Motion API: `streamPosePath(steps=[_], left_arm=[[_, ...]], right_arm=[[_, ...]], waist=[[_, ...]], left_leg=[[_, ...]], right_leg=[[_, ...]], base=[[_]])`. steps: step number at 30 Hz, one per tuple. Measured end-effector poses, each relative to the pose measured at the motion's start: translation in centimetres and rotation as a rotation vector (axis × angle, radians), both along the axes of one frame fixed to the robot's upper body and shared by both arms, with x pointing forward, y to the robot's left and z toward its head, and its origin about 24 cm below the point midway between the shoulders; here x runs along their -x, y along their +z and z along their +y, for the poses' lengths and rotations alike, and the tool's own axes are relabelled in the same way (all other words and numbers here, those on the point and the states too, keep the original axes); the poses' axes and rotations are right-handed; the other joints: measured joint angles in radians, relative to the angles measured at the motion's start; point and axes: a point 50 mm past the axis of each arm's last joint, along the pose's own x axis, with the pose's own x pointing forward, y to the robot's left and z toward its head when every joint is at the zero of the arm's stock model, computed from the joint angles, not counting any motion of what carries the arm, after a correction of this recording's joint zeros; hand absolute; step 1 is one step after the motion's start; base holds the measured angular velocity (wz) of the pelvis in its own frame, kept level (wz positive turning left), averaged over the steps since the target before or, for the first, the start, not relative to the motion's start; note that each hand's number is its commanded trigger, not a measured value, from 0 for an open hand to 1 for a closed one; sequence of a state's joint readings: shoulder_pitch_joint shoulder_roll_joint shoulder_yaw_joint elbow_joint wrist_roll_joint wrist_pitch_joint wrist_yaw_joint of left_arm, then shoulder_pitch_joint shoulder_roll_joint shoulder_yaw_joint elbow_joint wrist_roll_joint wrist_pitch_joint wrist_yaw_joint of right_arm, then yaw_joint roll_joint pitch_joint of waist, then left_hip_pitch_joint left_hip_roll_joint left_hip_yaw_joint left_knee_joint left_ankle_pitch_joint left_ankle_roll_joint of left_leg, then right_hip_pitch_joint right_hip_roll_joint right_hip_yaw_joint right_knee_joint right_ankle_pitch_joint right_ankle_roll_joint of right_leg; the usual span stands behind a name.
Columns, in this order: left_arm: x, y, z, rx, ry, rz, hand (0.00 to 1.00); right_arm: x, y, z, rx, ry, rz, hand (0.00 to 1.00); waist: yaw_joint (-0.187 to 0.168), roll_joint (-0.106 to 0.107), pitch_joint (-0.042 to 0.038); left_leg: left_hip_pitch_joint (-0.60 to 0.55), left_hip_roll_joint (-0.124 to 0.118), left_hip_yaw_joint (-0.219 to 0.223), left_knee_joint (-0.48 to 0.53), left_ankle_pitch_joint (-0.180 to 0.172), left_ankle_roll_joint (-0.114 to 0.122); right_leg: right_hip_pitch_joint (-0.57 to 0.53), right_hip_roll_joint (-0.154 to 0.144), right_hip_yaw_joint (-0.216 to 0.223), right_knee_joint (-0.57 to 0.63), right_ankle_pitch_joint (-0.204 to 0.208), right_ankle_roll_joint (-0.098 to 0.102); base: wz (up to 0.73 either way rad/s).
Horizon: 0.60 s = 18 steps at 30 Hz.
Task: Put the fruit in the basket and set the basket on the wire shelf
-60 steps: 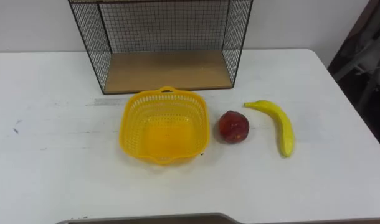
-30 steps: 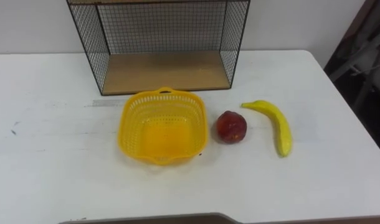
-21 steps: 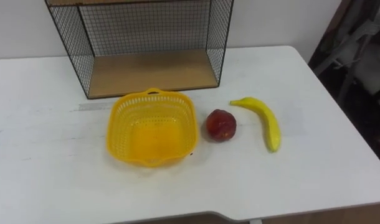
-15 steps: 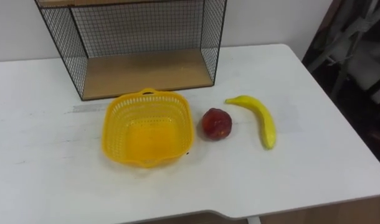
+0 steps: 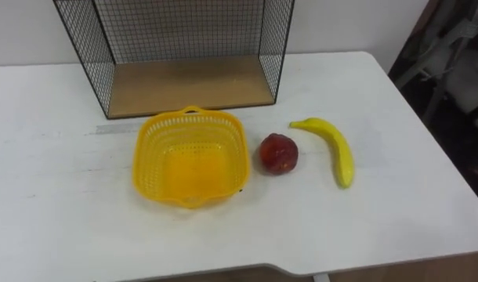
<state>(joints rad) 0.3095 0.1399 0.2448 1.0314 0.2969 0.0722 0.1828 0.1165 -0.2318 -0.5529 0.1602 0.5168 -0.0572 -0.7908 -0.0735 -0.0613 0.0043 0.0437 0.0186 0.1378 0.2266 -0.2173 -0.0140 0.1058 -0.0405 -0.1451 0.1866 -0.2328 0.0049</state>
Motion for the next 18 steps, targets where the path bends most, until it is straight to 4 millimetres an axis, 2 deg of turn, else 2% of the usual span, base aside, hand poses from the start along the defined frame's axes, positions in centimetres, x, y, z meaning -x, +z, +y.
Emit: streamPosePath(steps=[2,5,11,18], left_arm=[[-0.1,0.0,-0.1,0.004,-0.018,0.002,0.00],[-0.2,-0.1,-0.2,0.016,-0.020,0.003,0.00],[0.0,-0.1,-0.1,0.040,-0.025,0.011,0.00],[0.1,-0.1,-0.1,0.044,-0.033,0.010,0.00]], right_arm=[[-1.5,1.2,1.2,0.079,0.117,-0.015,0.00],[-3.0,2.0,2.7,0.136,0.285,-0.032,0.00],[-5.2,2.8,4.8,0.195,0.620,-0.049,0.00],[-6.2,2.7,6.1,0.274,0.864,0.019,0.00]], waist=[[0.003,0.003,-0.0003],[0.013,0.002,-0.0004],[0.033,-0.016,0.0008],[0.048,-0.035,-0.0005]], left_leg=[[0.002,0.000,0.002,-0.006,0.001,0.000],[0.005,0.000,0.003,-0.008,0.001,0.001],[0.010,0.002,0.012,-0.014,0.001,0.001],[0.000,0.002,-0.001,-0.009,0.001,0.001]], right_leg=[[-0.002,0.000,0.002,0.002,0.000,0.000],[-0.001,0.001,0.005,0.002,0.000,0.000],[-0.002,0.000,0.006,0.002,0.001,0.000],[0.002,0.000,-0.003,0.001,0.005,-0.001]], base=[[0.00],[-0.02],[-0.03],[0.03]])
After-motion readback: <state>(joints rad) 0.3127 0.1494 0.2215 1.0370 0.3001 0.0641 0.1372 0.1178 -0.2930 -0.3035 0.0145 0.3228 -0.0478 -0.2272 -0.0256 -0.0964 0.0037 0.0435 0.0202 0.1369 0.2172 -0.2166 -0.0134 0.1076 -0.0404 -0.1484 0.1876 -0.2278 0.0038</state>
